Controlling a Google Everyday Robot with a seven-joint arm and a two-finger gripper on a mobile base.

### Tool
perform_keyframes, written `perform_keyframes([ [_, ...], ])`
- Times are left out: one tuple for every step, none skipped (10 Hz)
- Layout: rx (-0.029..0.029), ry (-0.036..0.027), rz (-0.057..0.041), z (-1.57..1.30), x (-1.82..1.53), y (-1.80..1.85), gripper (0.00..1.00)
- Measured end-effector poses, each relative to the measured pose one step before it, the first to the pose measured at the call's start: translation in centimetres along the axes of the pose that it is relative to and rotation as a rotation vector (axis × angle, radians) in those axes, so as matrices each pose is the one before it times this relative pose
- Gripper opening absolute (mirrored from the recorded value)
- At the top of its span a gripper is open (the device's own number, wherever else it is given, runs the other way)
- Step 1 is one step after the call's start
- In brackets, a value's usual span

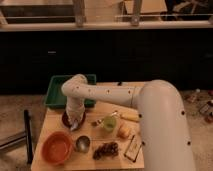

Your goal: Wipe purple bowl with towel

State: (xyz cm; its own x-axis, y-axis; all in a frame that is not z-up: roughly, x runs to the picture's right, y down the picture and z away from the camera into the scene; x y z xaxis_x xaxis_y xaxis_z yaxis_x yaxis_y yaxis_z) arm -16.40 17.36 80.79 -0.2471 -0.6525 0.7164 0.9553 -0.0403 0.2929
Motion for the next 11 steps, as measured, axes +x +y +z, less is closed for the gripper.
perform_keyframes([
  [-0.00175,0.00111,0.01970,-0.065,0.134,0.721,0.05],
  [-0.00291,-0.00012,0.01544,-0.022,0.264,0.416,0.05],
  [-0.00449,-0.00005,0.01239,0.004,0.273,0.330,0.05],
  [-0.00650,0.00215,0.01592,-0.057,0.714,0.458,0.05],
  [-0.00693,0.00410,0.01678,-0.119,0.970,0.474,0.05],
  [-0.00352,0.00376,0.00370,-0.147,0.834,0.176,0.05],
  [-0.00405,0.00489,-0.00024,-0.101,0.737,0.013,0.05],
  [-0.00222,0.00691,-0.00442,-0.141,0.723,-0.385,0.05],
  [-0.00130,0.00536,-0.00293,-0.126,0.381,-0.211,0.05],
  [-0.00135,0.00487,-0.00541,-0.069,0.348,-0.182,0.05],
  [0.00176,0.00995,-0.01408,-0.356,0.456,-0.608,0.05],
])
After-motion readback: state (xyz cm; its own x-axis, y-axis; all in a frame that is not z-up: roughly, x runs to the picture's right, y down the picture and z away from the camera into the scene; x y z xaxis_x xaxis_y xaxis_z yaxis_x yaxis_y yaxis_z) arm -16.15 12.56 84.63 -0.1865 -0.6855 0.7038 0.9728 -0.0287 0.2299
